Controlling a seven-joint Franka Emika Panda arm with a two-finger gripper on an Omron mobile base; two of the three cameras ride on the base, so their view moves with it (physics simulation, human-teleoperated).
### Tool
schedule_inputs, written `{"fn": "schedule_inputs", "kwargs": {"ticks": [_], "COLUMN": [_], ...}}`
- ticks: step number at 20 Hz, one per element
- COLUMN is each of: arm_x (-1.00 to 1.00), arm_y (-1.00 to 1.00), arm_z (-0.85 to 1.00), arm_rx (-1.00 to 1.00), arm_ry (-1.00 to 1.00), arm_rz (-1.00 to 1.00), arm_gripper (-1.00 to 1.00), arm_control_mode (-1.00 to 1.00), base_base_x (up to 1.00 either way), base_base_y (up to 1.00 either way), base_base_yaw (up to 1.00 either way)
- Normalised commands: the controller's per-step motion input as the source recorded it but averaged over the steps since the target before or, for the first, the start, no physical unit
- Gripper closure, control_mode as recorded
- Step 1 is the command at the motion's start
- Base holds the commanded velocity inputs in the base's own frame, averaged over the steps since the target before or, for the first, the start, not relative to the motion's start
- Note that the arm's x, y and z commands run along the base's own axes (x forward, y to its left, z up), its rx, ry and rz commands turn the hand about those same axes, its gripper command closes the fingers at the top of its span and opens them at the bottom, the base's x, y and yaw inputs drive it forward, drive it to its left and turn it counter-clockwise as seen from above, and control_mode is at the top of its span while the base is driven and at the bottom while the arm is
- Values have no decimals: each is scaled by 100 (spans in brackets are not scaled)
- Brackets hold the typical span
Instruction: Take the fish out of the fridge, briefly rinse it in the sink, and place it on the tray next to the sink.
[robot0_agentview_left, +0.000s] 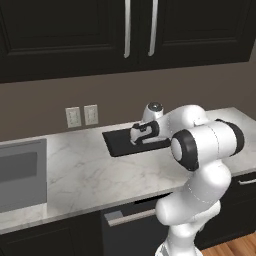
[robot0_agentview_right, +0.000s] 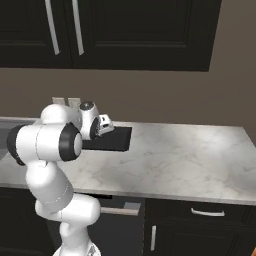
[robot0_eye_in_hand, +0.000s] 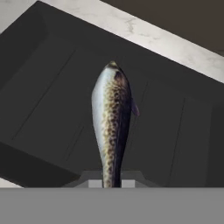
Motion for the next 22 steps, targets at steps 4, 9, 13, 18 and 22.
{"fn": "schedule_inputs", "kwargs": {"ticks": [4, 9, 13, 18, 22], "arm_x": [37, 20, 0, -8, -62], "arm_y": [0, 0, 0, 0, 0], "arm_z": [-2, -2, 7, 78, 100], "arm_rx": [0, 0, 0, 0, 0], "arm_ry": [0, 0, 0, -10, -30], "arm_rz": [0, 0, 0, -1, 0], "arm_gripper": [100, -100, -100, -100, -100], "arm_control_mode": [-100, -100, -100, -100, -100], "base_base_x": [0, 0, 0, 0, 0], "base_base_y": [0, 0, 0, 0, 0], "base_base_yaw": [0, 0, 0, 0, 0]}}
